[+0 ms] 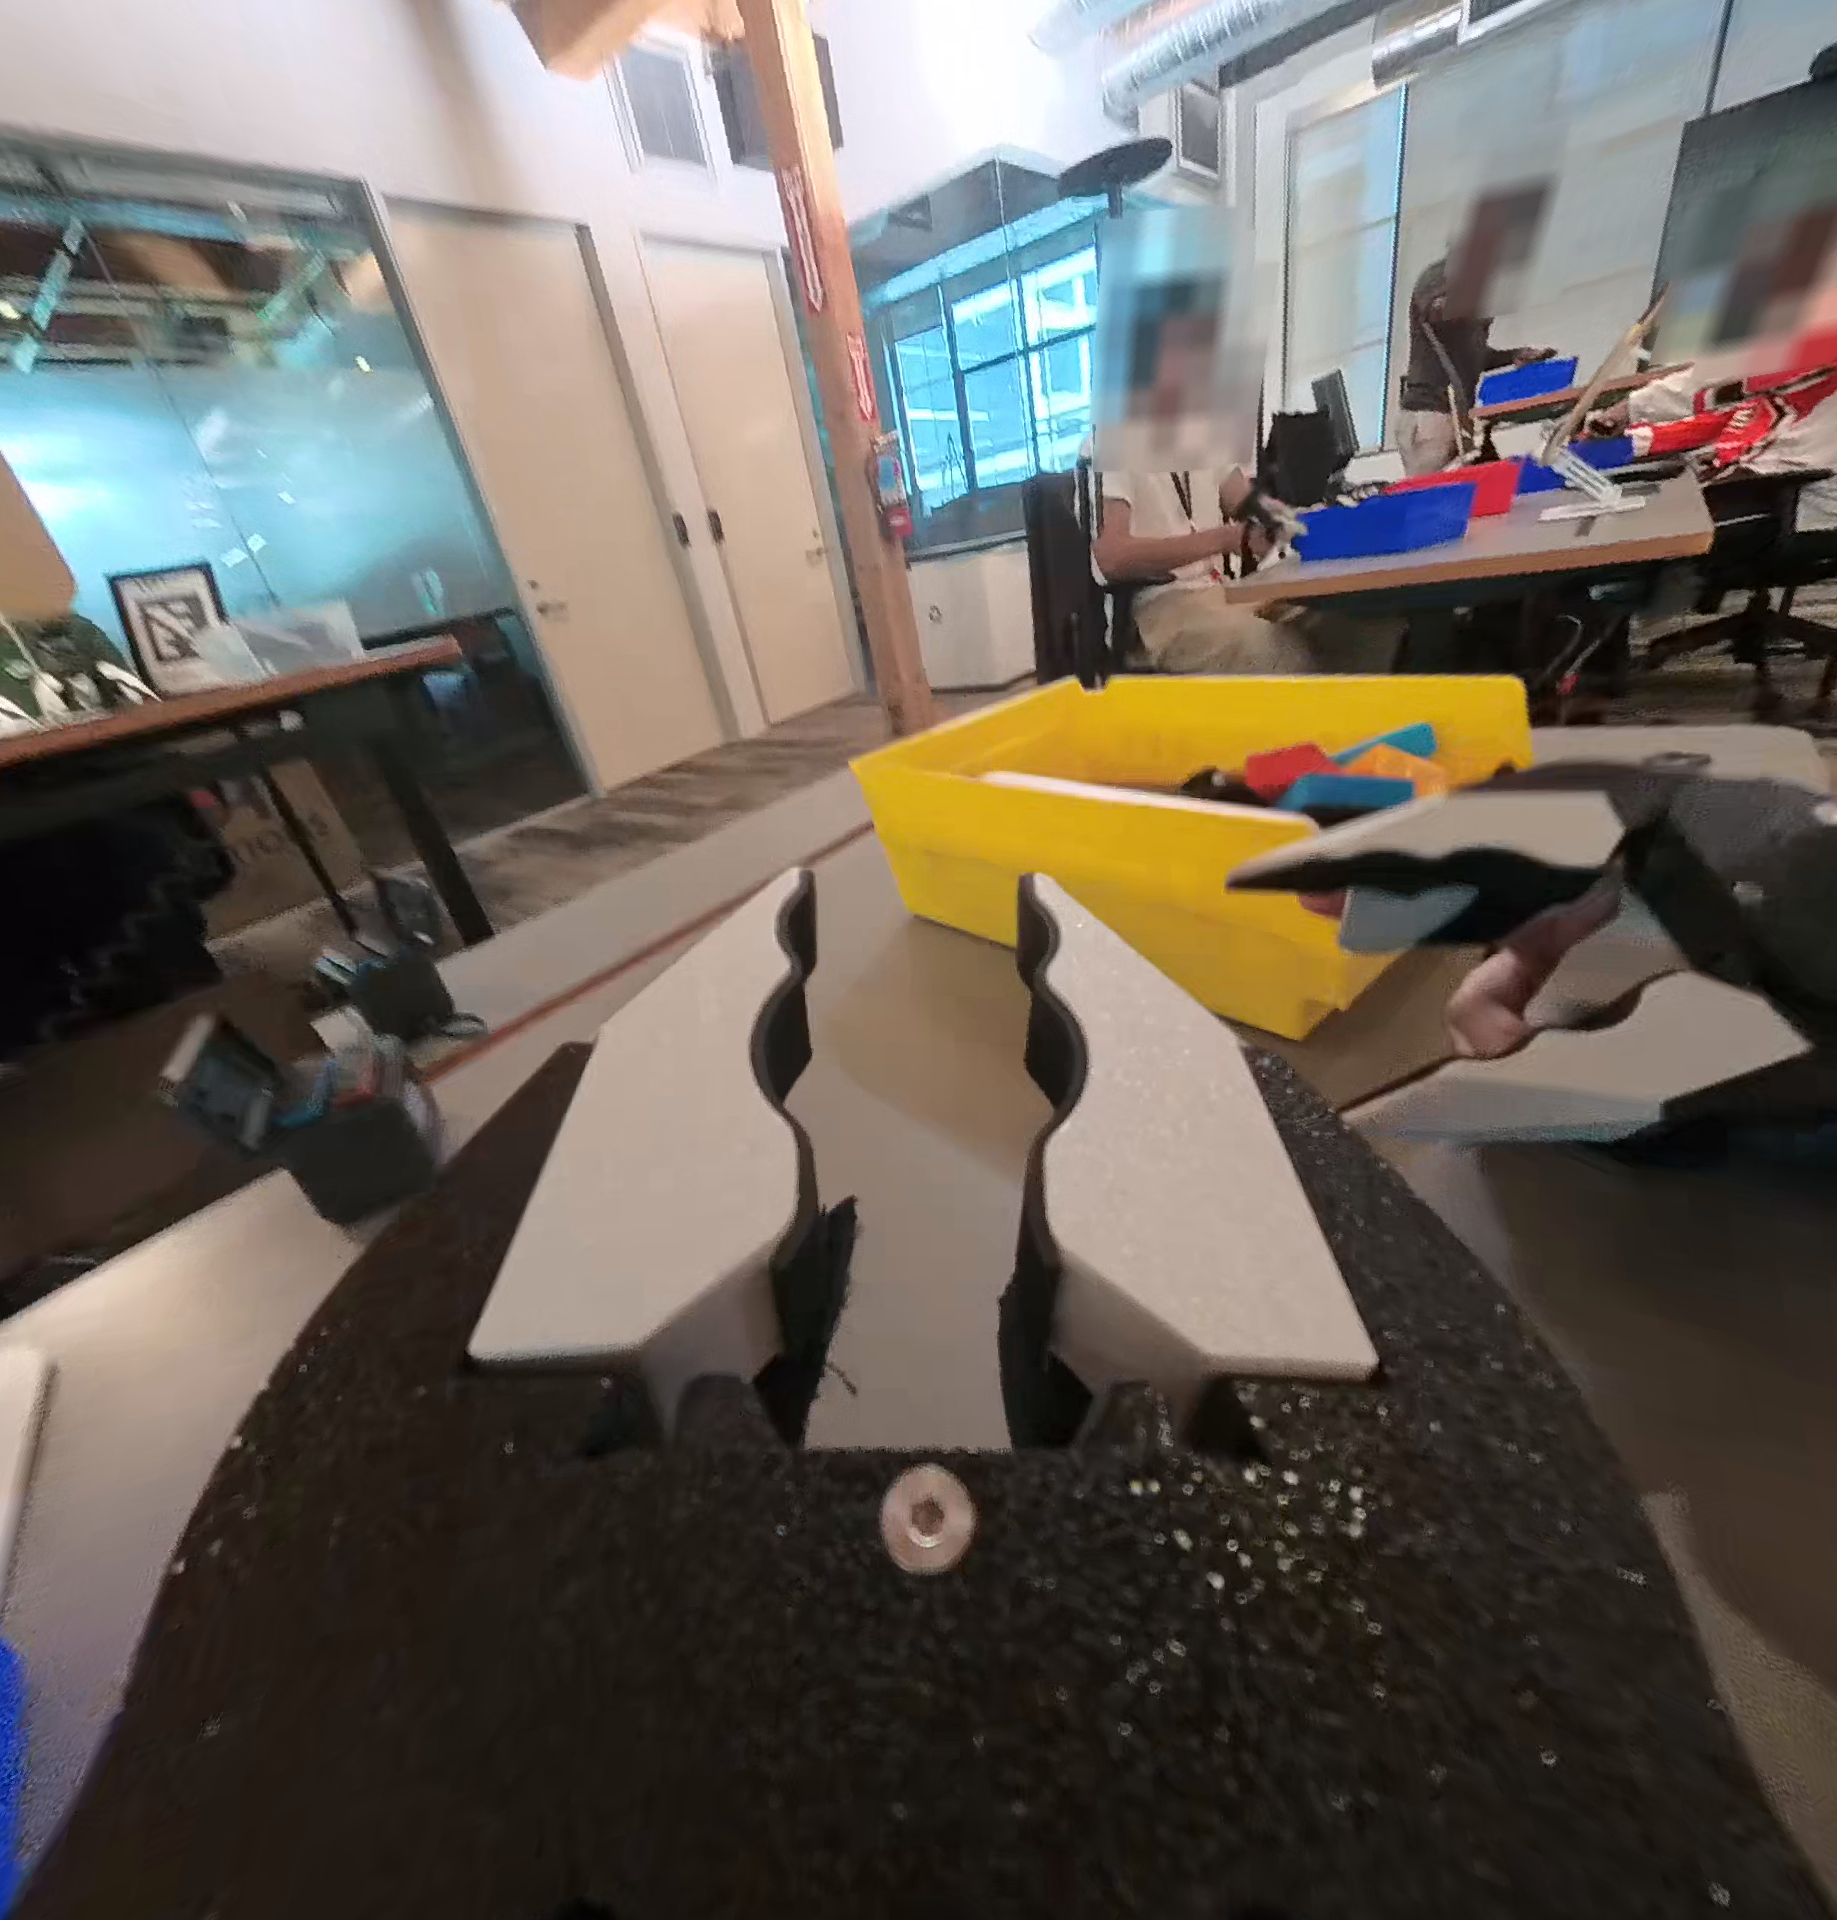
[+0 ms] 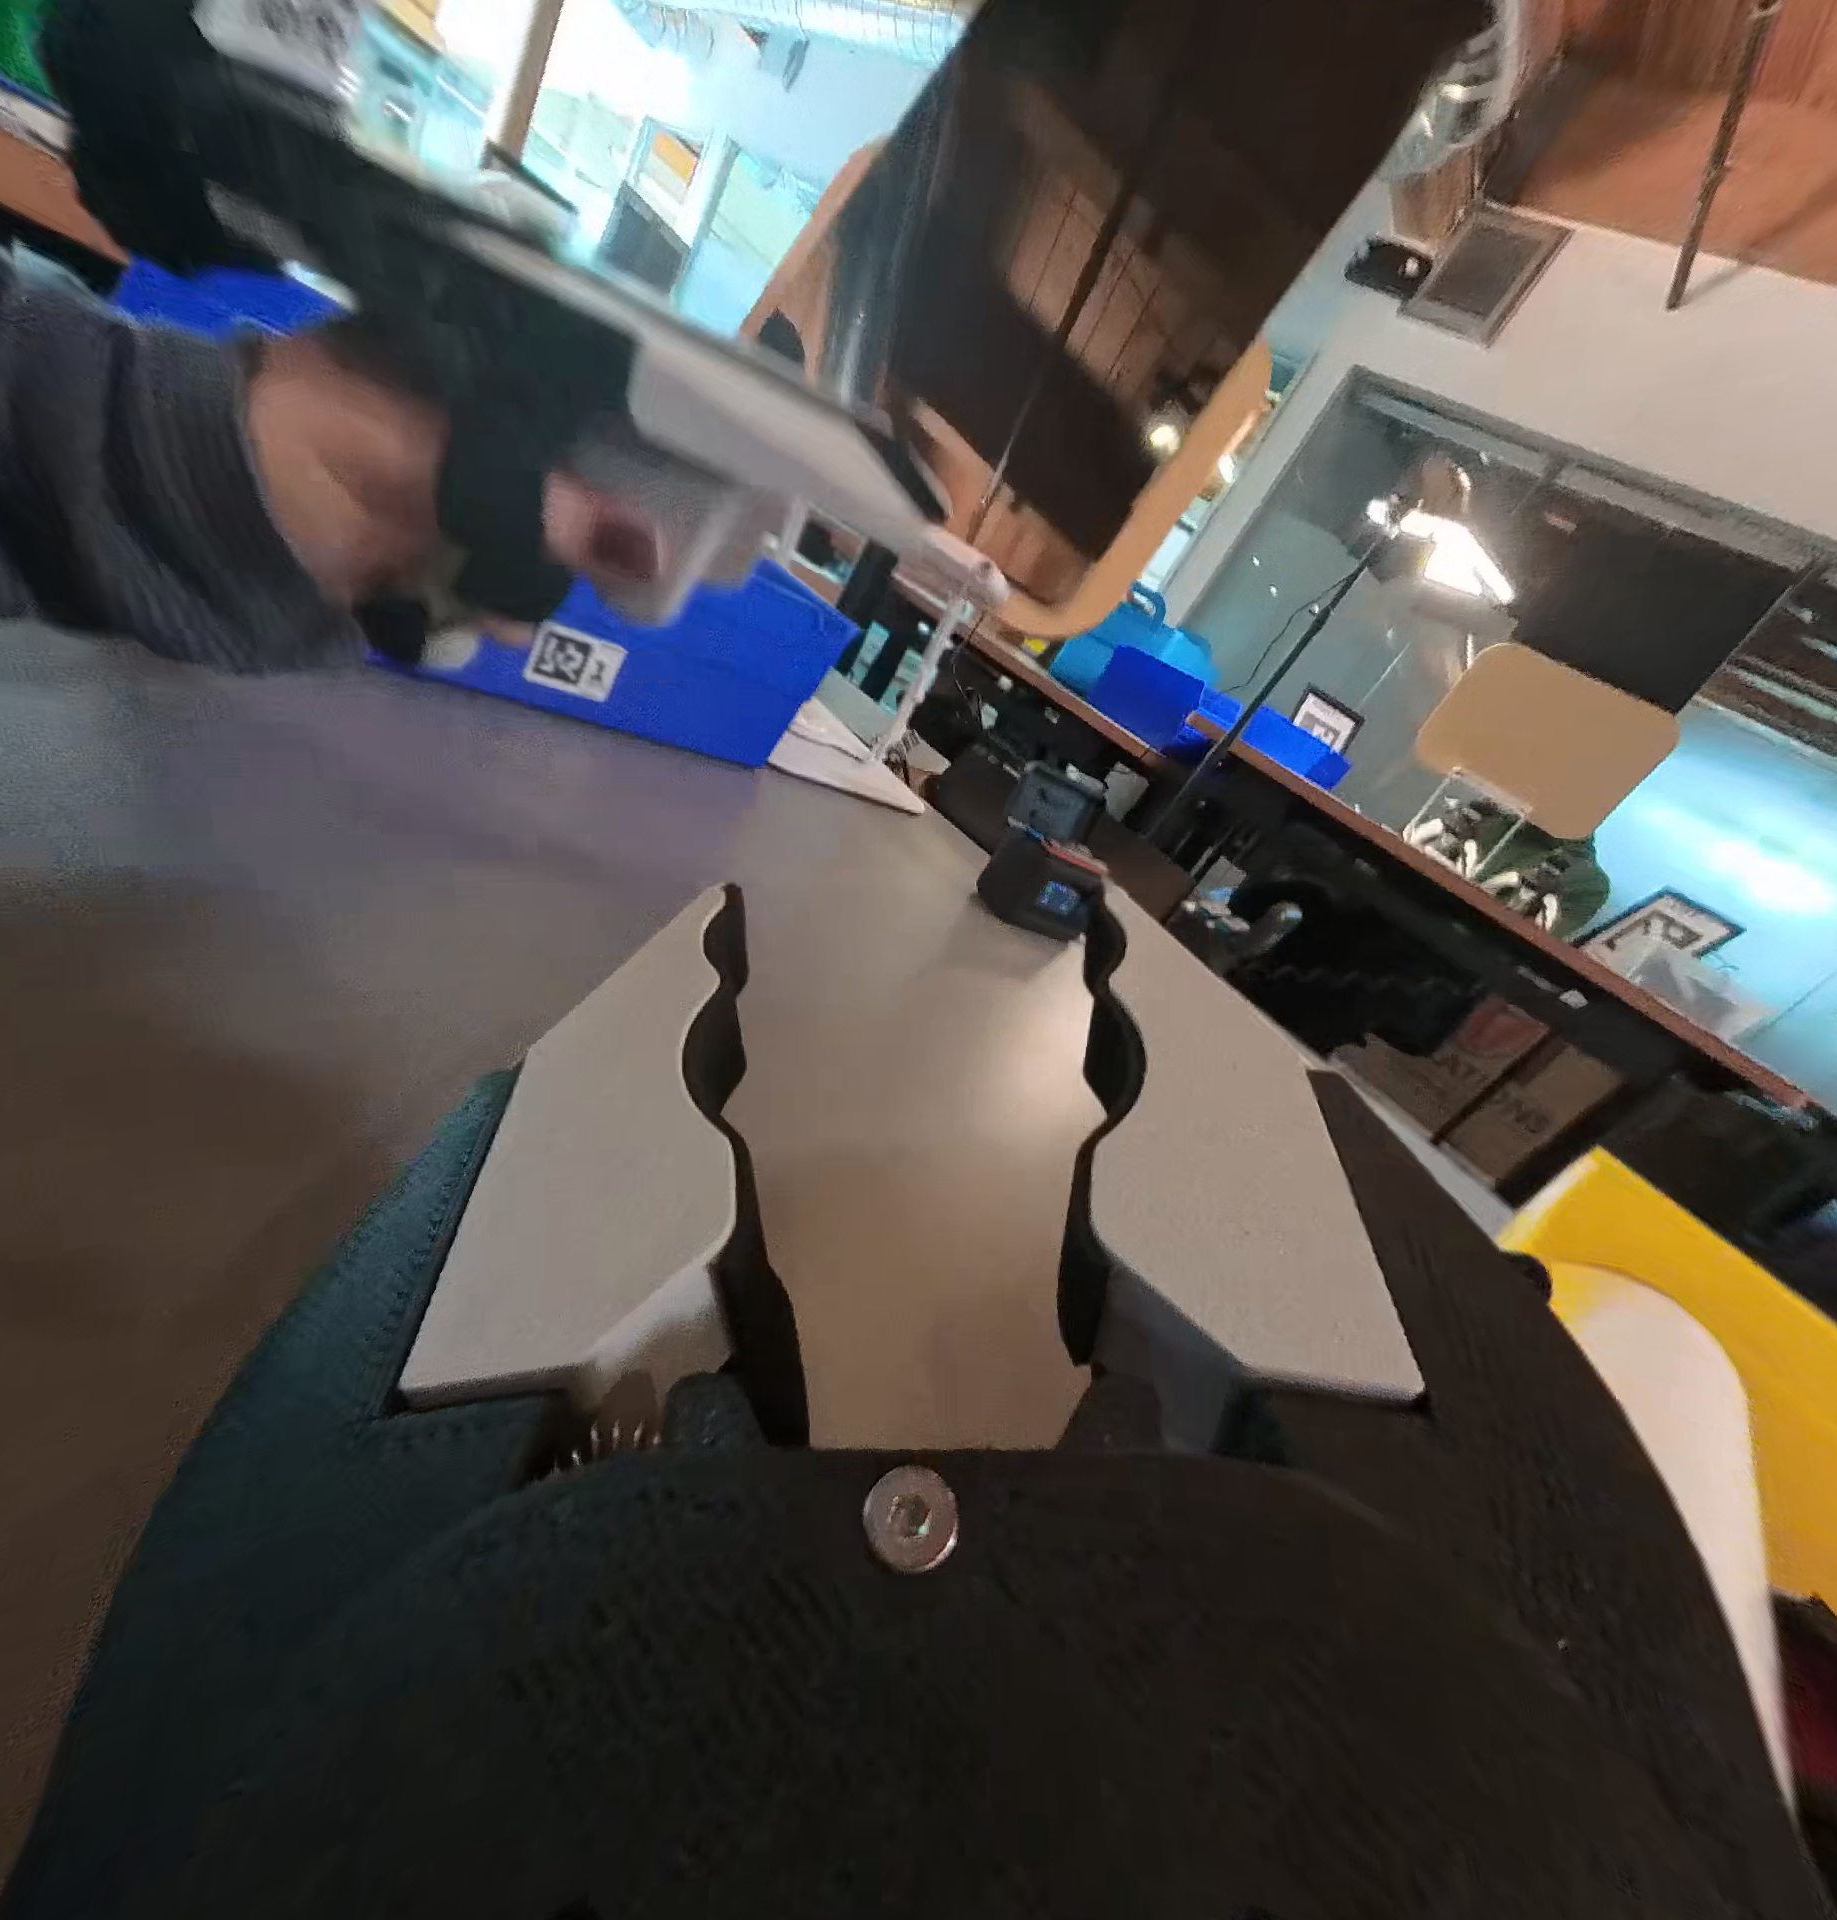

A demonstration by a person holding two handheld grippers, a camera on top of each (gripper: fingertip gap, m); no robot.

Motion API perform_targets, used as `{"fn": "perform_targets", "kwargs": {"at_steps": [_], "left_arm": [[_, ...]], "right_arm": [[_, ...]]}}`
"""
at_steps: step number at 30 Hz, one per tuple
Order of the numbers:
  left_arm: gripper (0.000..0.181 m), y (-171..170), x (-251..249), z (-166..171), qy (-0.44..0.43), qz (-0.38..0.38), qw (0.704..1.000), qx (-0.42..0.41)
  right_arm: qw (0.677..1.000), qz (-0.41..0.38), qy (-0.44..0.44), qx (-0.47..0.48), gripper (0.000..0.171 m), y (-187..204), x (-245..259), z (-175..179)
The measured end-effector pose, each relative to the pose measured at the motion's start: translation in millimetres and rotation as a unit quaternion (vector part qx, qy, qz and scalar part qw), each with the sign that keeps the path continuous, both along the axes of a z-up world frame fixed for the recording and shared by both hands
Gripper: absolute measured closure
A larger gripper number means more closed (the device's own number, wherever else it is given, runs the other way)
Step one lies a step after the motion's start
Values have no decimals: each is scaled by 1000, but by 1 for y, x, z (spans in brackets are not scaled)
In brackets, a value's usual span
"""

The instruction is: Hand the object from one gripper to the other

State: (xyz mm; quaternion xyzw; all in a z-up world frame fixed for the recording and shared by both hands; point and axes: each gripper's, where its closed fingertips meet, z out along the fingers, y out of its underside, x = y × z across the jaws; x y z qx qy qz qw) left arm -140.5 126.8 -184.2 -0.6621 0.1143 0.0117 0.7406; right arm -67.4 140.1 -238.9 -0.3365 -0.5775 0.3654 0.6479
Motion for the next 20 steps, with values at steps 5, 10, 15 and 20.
{"fn": "perform_targets", "kwargs": {"at_steps": [5,10,15,20], "left_arm": [[138,-20,-87,47,113,164,980,-23],[125,-81,-224,-1,-37,282,925,-250],[150,-166,-277,-88,-192,332,807,-448],[145,-200,-296,-121,-193,388,741,-513]], "right_arm": [[999,-12,9,-42,113,15,3,4],[1000,-13,3,-26,117,14,2,2],[1000,-12,0,-14,119,12,1,0],[1000,-13,1,-20,119,14,1,1]]}}
